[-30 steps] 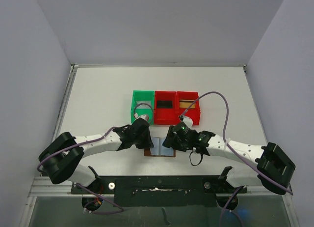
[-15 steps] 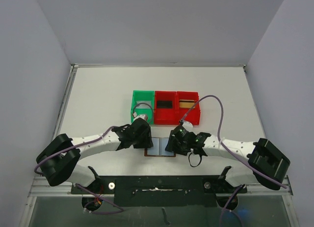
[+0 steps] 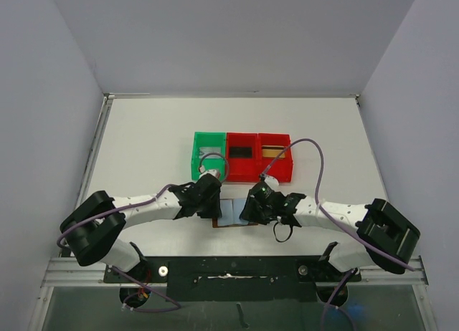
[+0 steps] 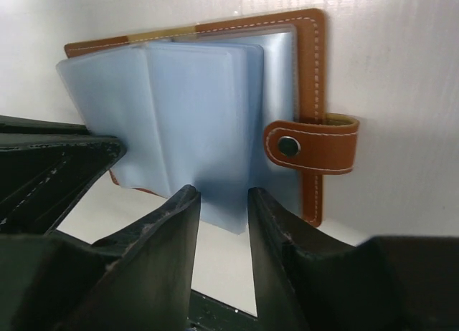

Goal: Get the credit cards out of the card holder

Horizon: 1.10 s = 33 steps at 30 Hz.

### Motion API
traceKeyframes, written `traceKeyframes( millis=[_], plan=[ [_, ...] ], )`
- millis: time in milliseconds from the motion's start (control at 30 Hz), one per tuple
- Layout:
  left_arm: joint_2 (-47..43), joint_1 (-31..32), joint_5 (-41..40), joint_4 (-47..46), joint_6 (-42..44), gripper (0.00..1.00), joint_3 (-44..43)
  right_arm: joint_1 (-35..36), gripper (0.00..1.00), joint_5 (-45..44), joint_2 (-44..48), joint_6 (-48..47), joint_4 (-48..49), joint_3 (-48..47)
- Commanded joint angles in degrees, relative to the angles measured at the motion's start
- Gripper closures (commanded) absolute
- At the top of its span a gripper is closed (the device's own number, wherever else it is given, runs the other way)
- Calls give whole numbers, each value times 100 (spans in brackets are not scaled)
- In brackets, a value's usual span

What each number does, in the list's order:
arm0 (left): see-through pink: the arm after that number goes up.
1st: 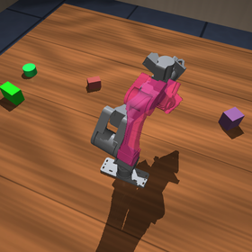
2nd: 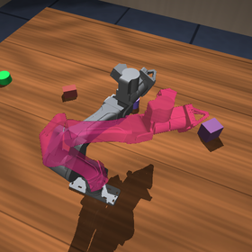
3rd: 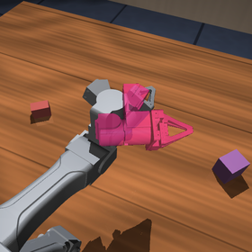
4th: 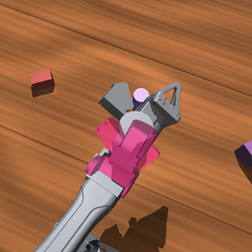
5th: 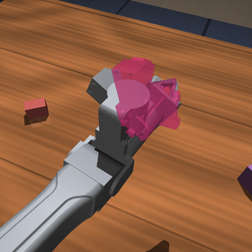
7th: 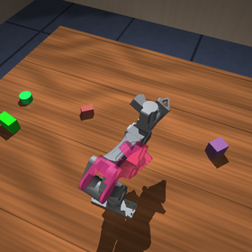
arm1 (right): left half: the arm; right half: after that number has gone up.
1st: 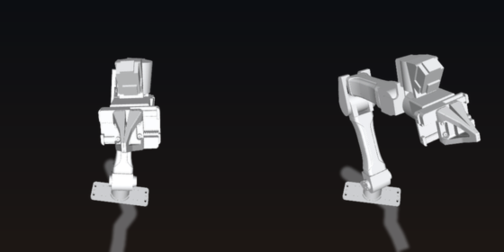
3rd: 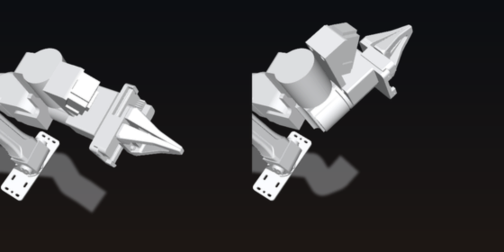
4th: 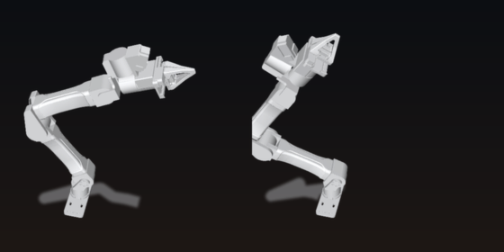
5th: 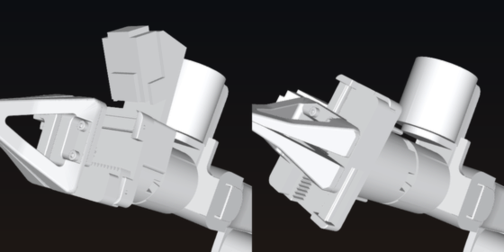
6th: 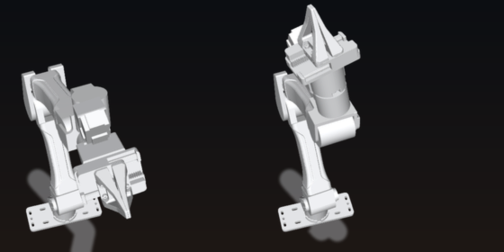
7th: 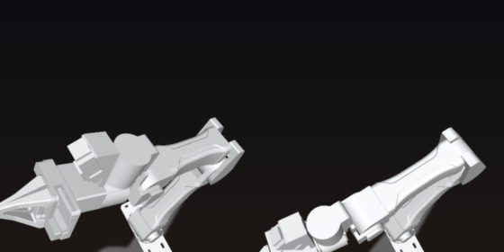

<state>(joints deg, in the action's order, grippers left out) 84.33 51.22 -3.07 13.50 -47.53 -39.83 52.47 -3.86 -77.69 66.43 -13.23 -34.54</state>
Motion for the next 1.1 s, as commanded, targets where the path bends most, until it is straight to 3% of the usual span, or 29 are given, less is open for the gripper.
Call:
traceKeyframes(
  millis=[0, 133, 433, 700, 767, 867, 967, 1067],
  plan=[
    [177, 123, 135, -96, 59, 86, -137, -64, 69, 192, -21, -5, 825, 44],
    [158, 125, 65, -23, 43, 87, -139, -171, 76, 209, -34, -30, 746, -5],
    [15, 125, -175, 203, 62, 94, -160, -162, 77, -375, 238, -92, -238, -164],
    [-260, 118, -557, 648, 231, 91, -256, -162, 61, -1013, 673, -317, -1302, -611],
    [-398, 117, -644, 752, 252, 86, -268, -228, 57, -1175, 829, -421, -1430, -655],
    [-682, 110, -818, 942, 237, 70, -316, -550, 52, -1218, 1081, -654, -1508, -636],
    [-1064, 91, -964, 1078, 195, 50, -322, -947, 41, -1245, 1406, -954, -1529, -586],
    [-1591, 52, -1213, 1167, 165, 37, -298, -1245, 33, -1430, 1807, -1483, -1567, -651]
  ],
)
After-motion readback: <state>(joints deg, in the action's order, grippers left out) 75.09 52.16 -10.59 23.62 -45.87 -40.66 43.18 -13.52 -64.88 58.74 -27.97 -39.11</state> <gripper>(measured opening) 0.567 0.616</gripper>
